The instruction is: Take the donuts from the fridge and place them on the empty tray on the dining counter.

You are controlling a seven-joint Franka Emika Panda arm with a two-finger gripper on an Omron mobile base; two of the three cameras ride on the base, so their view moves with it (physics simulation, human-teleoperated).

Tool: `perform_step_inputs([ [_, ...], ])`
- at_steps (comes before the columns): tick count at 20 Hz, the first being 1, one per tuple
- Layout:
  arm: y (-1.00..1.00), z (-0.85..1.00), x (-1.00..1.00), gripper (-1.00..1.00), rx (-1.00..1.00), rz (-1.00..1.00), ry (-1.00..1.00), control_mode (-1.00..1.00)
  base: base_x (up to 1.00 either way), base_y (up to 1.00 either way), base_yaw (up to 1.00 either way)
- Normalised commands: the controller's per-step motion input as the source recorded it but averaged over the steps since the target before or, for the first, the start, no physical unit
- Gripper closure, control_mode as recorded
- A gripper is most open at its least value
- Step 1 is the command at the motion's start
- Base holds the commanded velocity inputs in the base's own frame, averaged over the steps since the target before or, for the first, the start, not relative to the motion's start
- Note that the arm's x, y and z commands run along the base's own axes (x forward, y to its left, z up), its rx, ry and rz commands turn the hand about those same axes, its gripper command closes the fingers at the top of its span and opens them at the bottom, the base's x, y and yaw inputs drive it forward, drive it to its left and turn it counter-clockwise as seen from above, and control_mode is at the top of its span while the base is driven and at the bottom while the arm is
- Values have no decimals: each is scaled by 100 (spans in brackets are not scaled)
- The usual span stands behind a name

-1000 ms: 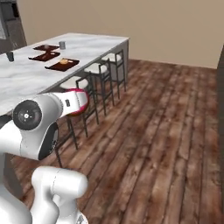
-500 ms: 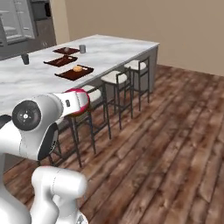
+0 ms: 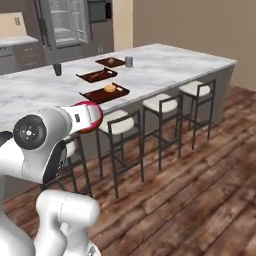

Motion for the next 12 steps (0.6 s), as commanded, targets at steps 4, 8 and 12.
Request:
perform_step_inputs([
  [4, 0, 0, 0, 100, 0, 0, 0, 100, 100, -60, 49],
  [8, 0, 0, 0, 100, 0, 0, 0, 100, 100, -70, 48],
  [12, 0, 0, 0, 100, 0, 0, 0, 100, 100, -80, 46],
])
